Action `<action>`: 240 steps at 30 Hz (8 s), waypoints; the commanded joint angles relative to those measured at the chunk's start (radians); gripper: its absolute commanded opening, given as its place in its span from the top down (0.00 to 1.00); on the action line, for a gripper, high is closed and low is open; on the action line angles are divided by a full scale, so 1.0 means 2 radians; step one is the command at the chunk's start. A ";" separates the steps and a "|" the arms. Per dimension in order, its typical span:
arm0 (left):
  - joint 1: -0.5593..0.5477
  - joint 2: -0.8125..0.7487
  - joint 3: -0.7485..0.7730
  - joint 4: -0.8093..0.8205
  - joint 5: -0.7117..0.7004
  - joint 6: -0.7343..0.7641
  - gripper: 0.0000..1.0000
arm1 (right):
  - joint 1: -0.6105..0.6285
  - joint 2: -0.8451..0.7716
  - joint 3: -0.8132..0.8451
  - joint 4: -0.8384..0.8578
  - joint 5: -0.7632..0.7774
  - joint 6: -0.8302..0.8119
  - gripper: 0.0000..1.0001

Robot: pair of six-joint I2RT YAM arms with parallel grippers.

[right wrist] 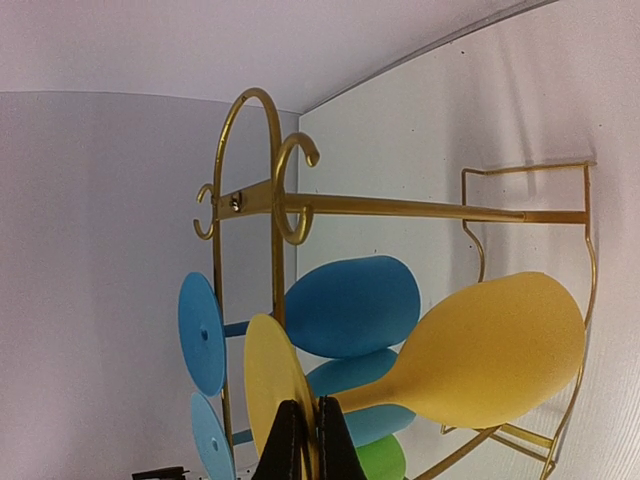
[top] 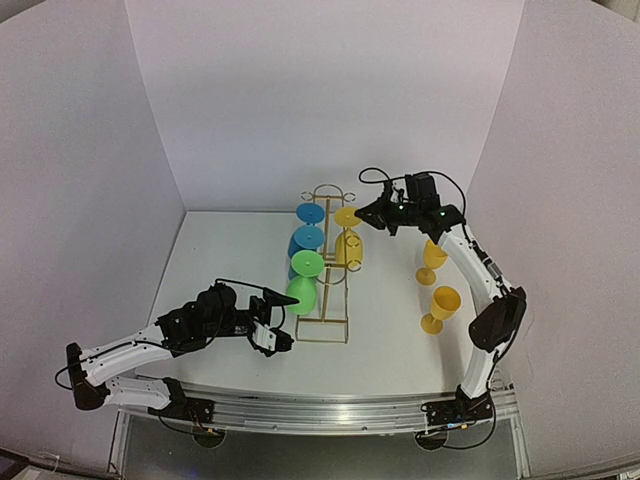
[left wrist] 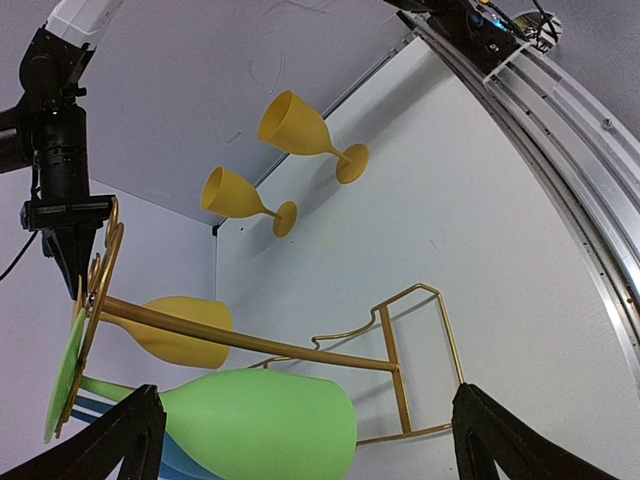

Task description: Take the wine glass off the wine glass rack

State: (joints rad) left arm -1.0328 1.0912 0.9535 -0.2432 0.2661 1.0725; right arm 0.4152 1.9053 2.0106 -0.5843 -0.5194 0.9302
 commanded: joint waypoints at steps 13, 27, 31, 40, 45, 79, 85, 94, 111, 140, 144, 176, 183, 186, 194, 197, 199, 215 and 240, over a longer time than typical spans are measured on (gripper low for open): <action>0.006 -0.013 0.006 0.009 0.008 0.001 0.01 | -0.001 -0.033 -0.033 0.014 -0.008 0.018 0.84; 0.006 -0.010 0.007 0.008 0.013 0.000 0.01 | -0.001 -0.046 -0.048 0.014 -0.006 0.017 0.90; 0.005 -0.011 0.007 0.008 0.013 0.000 0.00 | -0.001 -0.047 -0.046 0.015 -0.004 0.017 1.00; 0.006 -0.012 0.006 0.006 0.015 -0.001 0.01 | -0.001 -0.051 -0.045 0.014 0.004 0.014 1.00; 0.006 -0.013 0.005 0.006 0.015 0.000 0.01 | -0.006 -0.057 -0.053 0.017 0.004 0.017 1.00; 0.006 -0.012 0.006 0.004 0.021 0.001 0.01 | -0.023 -0.116 -0.099 0.060 0.038 0.051 1.00; 0.006 -0.012 0.010 0.001 0.016 -0.024 0.01 | -0.037 -0.171 -0.144 0.059 0.091 0.023 1.00; 0.006 0.001 0.040 -0.025 0.026 -0.052 0.01 | -0.039 -0.235 -0.152 0.027 0.122 -0.055 1.00; 0.006 0.112 0.281 -0.158 0.115 -0.324 0.09 | -0.033 -0.342 -0.149 -0.154 0.045 -0.222 1.00; -0.069 0.436 0.667 -0.094 0.130 -0.752 0.27 | -0.027 -0.429 -0.181 -0.220 -0.074 -0.284 1.00; -0.070 0.442 0.670 -0.089 0.134 -0.759 0.35 | -0.027 -0.431 -0.188 -0.203 -0.077 -0.276 1.00; -0.083 0.331 0.529 -0.129 0.128 -0.281 1.00 | -0.027 -0.422 -0.121 -0.191 -0.013 -0.239 0.24; -0.099 0.234 0.352 -0.101 0.086 0.068 1.00 | -0.027 -0.378 -0.034 -0.269 0.066 -0.195 0.17; -0.099 0.221 0.315 -0.083 0.054 0.152 1.00 | -0.027 -0.355 -0.017 -0.309 0.034 -0.207 0.16; -0.099 0.187 0.205 0.026 0.012 0.268 1.00 | -0.027 -0.336 -0.025 -0.347 -0.086 -0.234 0.22; -0.099 0.183 0.178 0.056 0.002 0.276 1.00 | -0.027 -0.340 -0.043 -0.356 -0.107 -0.245 0.25; -0.099 0.182 0.171 0.064 -0.001 0.276 1.00 | -0.027 -0.345 -0.063 -0.362 -0.104 -0.251 0.26; -0.099 0.191 0.174 0.083 -0.006 0.245 1.00 | -0.026 -0.371 -0.154 -0.356 -0.116 -0.269 0.37; -0.099 0.217 0.217 0.072 -0.050 0.207 1.00 | 0.006 -0.349 -0.154 -0.345 -0.068 -0.267 1.00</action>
State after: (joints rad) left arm -1.2318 1.5350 1.3354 -0.1397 0.1807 1.5250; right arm 0.4219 1.1972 1.6708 -1.2733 -0.7074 0.4072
